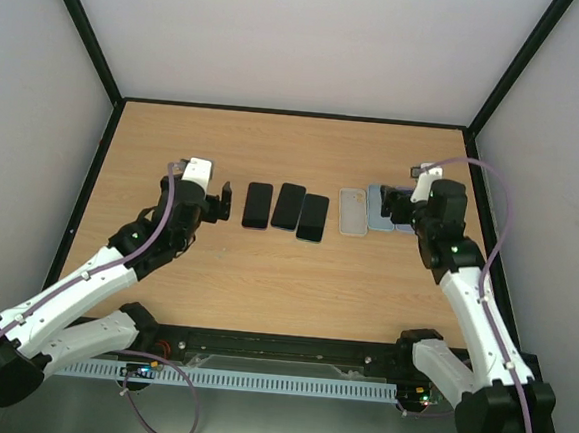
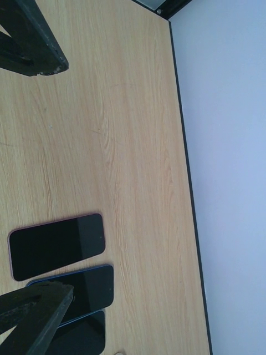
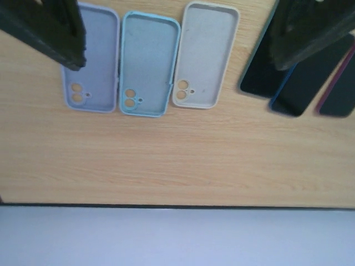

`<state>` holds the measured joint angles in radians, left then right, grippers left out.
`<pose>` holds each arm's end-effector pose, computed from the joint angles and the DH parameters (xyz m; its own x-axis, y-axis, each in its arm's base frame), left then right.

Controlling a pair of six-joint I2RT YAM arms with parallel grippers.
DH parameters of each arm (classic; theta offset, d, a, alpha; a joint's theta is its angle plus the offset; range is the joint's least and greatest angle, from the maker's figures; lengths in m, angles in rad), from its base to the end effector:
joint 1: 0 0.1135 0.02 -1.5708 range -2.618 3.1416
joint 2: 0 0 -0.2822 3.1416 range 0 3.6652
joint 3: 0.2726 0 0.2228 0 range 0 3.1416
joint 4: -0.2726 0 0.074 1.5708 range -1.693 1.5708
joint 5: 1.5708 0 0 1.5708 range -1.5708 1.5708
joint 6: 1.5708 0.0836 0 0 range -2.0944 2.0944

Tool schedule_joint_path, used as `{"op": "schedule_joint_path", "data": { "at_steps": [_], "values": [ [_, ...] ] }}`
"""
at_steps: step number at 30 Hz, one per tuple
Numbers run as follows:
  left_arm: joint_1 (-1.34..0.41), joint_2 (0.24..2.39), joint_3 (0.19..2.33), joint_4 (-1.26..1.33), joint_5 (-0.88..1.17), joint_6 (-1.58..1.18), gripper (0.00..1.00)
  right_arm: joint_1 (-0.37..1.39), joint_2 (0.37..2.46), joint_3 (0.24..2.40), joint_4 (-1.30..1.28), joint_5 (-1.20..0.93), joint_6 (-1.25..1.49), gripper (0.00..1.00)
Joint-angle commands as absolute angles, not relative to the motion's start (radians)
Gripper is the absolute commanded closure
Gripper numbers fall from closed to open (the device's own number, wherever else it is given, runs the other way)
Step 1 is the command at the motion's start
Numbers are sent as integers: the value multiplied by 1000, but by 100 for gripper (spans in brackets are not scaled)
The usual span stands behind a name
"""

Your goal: Take the phone out of the phone case

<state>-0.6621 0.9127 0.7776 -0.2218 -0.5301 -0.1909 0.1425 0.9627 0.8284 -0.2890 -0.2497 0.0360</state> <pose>0.1877 -0.0927 0.3163 -0.3003 0.0265 -0.9535 0.1016 0.9948 -0.0043 0.2156 0.0518 0.3122 -0.4193 -0.0249 -0.9075 -0.3458 0.9287 0.1343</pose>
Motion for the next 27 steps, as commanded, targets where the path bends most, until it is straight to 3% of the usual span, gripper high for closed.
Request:
{"op": "schedule_joint_path", "data": {
  "at_steps": [1,5,10,23,27],
  "values": [
    [-647,951,806,-240,-488,-232,0,138,846,733,-135,-72,144,1],
    [-646,1015,911,-355,-455,-231,0,138,759,662,-62,32,219,3],
    [-613,940,751,-211,-438,-218,0,138,781,672,-70,60,294,2],
    [-593,918,766,-258,-532,-267,0,139,846,698,-116,34,313,2],
    [-593,862,757,-233,-540,-270,0,139,771,686,-92,14,319,2]
  ]
}}
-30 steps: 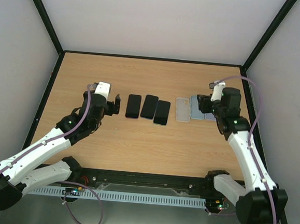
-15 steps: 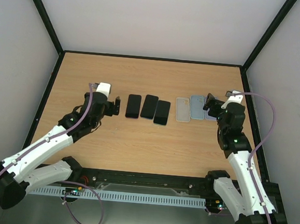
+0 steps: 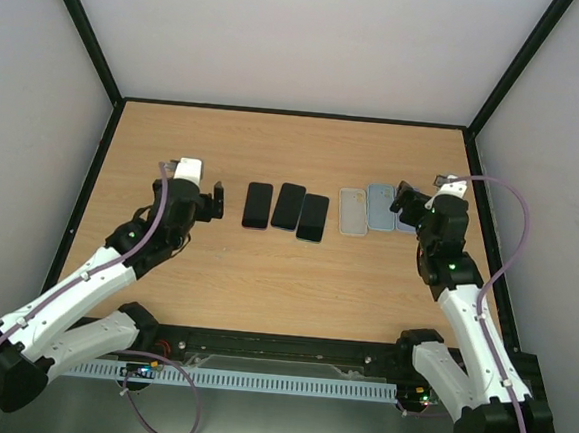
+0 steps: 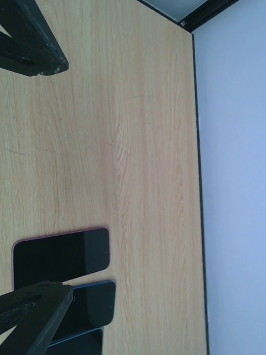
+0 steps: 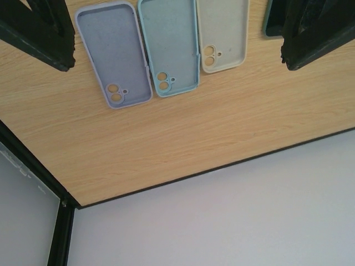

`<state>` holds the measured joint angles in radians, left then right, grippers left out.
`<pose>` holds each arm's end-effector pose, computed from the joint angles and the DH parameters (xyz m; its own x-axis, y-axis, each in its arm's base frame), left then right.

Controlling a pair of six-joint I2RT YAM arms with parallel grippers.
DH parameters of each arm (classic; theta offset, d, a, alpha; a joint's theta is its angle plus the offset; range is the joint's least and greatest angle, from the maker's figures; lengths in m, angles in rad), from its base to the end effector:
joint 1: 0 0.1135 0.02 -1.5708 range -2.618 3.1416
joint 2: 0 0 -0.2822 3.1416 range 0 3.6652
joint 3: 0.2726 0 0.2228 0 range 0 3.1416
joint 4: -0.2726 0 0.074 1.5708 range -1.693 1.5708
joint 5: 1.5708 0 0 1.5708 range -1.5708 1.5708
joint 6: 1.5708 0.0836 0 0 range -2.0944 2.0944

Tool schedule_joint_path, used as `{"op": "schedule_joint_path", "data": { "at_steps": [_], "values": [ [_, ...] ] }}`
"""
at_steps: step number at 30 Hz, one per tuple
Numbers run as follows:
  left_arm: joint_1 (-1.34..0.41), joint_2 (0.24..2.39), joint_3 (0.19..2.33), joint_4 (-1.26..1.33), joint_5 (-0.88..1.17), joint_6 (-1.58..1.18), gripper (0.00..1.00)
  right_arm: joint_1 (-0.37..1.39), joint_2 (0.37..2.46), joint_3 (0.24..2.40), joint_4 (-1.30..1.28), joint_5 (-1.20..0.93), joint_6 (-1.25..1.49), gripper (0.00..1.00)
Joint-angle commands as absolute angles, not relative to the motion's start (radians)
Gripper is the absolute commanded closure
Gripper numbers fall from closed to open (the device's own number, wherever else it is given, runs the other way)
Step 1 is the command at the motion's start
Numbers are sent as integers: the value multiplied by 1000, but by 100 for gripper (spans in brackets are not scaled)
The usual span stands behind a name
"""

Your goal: Take the phone out of the phone case

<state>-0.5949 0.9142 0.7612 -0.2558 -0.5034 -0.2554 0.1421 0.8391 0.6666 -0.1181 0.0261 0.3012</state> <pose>0.1916 -0.0810 0.3051 -0.3499 -0.0304 -0.9363 0.0371 0.9982 -0.0463 0.2024 0.0267 0.3006 -0.3055 0.2559 -0.9172 -0.0274 0.9605 0.2771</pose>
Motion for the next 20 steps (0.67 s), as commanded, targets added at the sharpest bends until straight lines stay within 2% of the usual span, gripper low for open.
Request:
{"op": "schedule_joint_path", "data": {
  "at_steps": [1,4,20],
  "values": [
    [-594,846,748,-223,-546,-267,0,139,748,672,-80,5,315,2],
    [-593,815,727,-204,-546,-256,0,140,705,644,-50,-25,306,2],
    [-593,824,734,-213,-532,-236,0,139,747,669,-75,-35,323,3]
  ]
}}
